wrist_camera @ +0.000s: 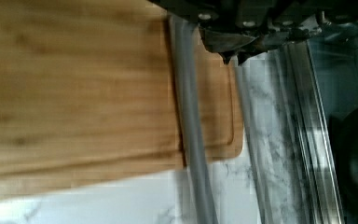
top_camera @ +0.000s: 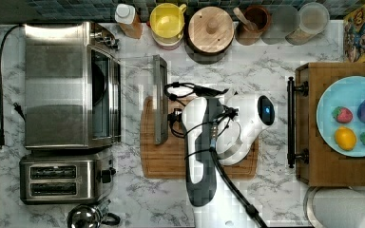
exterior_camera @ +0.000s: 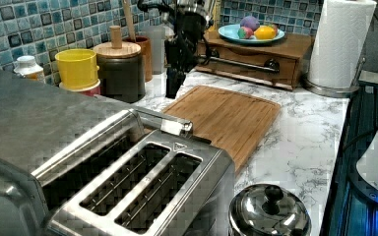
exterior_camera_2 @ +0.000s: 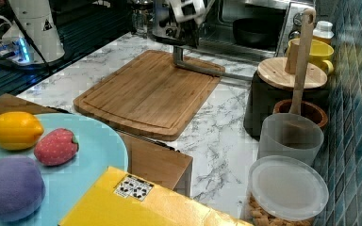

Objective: Close the oven.

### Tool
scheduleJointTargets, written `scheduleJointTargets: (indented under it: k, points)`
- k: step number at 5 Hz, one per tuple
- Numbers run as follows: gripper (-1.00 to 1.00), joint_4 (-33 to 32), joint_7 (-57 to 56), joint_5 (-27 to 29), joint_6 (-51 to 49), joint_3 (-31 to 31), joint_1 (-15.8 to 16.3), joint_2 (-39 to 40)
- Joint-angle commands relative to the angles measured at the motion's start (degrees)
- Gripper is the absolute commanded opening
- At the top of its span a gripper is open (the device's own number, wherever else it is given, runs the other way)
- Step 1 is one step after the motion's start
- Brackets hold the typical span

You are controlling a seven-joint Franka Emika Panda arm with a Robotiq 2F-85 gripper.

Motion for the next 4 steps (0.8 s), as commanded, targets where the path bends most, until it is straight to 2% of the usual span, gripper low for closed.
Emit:
scheduleJointTargets:
  k: [1, 3, 4]
  points:
    - [-1.0, 4.4, -12.8, 14.2, 7.0, 1.3, -1.8, 3.2]
    - [-1.0, 5.2, -21.9, 21.2, 6.7, 4.0, -1.9, 5.5]
    - [-1.0, 6.8, -21.7, 21.1, 5.0, 4.1, -0.7, 6.4]
